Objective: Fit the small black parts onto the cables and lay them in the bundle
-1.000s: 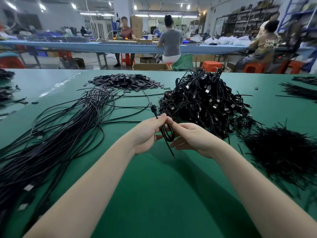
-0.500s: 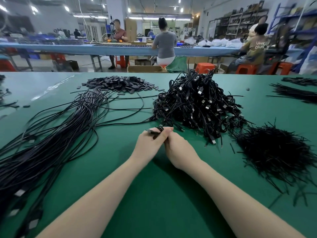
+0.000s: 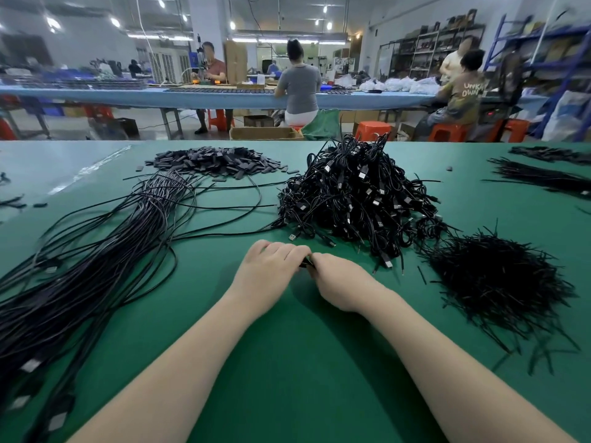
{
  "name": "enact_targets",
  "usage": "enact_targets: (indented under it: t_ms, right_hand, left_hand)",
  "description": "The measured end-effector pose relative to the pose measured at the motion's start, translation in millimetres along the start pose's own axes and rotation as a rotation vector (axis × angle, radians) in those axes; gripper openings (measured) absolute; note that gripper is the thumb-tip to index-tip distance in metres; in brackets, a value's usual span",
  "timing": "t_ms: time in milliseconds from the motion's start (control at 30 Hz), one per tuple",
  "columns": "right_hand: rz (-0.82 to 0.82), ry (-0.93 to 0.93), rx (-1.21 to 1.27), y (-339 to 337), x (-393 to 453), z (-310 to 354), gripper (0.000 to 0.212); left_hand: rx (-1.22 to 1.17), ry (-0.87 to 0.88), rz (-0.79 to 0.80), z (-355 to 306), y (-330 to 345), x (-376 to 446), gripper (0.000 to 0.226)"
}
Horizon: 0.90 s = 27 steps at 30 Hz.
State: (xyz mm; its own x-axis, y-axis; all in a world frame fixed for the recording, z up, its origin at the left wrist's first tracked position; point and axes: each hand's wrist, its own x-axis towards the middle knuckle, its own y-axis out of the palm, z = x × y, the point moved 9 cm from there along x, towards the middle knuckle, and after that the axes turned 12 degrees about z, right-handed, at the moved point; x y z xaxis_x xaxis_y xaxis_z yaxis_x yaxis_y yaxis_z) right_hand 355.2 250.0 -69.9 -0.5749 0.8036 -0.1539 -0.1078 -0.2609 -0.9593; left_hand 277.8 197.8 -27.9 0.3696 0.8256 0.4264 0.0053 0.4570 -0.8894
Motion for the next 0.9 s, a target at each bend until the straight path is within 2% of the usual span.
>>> enact_targets:
  t_ms: [67, 167, 267, 333, 400, 500, 533, 600, 633, 700, 833, 900]
  right_hand:
    - [0.085, -0.022, 0.088, -2, -2, 0, 0.020]
    - [0.199, -0.034, 0.114, 0, -10, 3, 0.027]
    - [0.267, -0.030, -0.053, -11, -24, -4, 0.025]
    - [0.226, 0.011, -0.241, -44, -35, -25, 0.041]
    - [0.064, 0.165, -0.355, -99, -49, -66, 0.060]
    - [-0.193, 0.550, -0.316, -174, -86, -161, 0.048]
    - [-0.202, 0.691, -0.291, -183, -101, -193, 0.045]
    - [-0.062, 0.889, -0.261, -177, -122, -242, 0.053]
    - [0.043, 0.933, -0.242, -165, -127, -257, 0.060]
    - [0.132, 0.955, -0.182, -147, -131, -273, 0.064]
    - [0.089, 0.921, -0.177, -136, -127, -282, 0.055]
    - [0.071, 0.919, -0.145, -131, -124, -284, 0.057]
  left_hand:
    - [0.064, 0.019, -0.023, -4, -2, 1, 0.011]
    - [0.096, 0.056, -0.007, -11, -3, 4, 0.023]
    - [0.095, 0.074, 0.095, -24, 6, 5, 0.025]
    - [0.028, -0.033, 0.196, -15, 20, 4, 0.022]
    - [-0.213, -0.202, 0.255, 13, 33, -1, 0.027]
    - [-0.553, -0.345, 0.189, 38, 37, -10, 0.033]
    - [-0.609, -0.369, 0.160, 41, 35, -11, 0.035]
    - [-0.637, -0.390, 0.138, 42, 33, -11, 0.036]
    - [-0.624, -0.393, 0.145, 42, 34, -11, 0.036]
    - [-0.598, -0.389, 0.171, 40, 36, -11, 0.037]
    - [-0.592, -0.398, 0.193, 40, 37, -12, 0.036]
    - [-0.615, -0.402, 0.207, 40, 38, -12, 0.037]
